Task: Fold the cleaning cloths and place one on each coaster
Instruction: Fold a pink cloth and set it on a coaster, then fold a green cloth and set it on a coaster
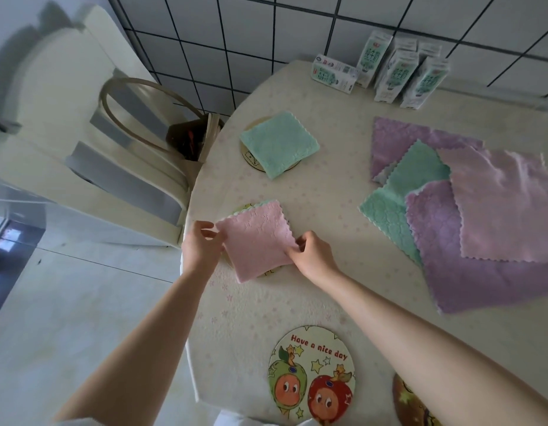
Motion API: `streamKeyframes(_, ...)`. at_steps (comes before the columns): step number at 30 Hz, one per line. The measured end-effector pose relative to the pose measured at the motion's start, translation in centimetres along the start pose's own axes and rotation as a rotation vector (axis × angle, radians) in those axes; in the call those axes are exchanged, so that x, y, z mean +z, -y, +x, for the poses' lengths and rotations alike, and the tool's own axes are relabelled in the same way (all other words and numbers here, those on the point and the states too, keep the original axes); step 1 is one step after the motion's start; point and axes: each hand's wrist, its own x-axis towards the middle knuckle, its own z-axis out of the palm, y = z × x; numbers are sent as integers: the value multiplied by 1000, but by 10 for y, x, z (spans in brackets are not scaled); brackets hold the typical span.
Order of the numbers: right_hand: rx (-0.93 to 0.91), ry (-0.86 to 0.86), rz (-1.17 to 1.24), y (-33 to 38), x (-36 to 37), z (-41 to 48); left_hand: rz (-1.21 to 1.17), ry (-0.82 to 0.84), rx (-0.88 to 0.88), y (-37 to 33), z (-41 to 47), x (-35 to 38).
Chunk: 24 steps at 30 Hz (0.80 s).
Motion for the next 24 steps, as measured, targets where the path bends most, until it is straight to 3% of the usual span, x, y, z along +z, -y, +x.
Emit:
streamKeyframes(10,-16,-23,-138,-74,-83,-2,487,-108,479,-48,-36,45)
streamKeyframes(24,-131,-173,-323,-252,-246,-26,539,278,716,-94,-199,254)
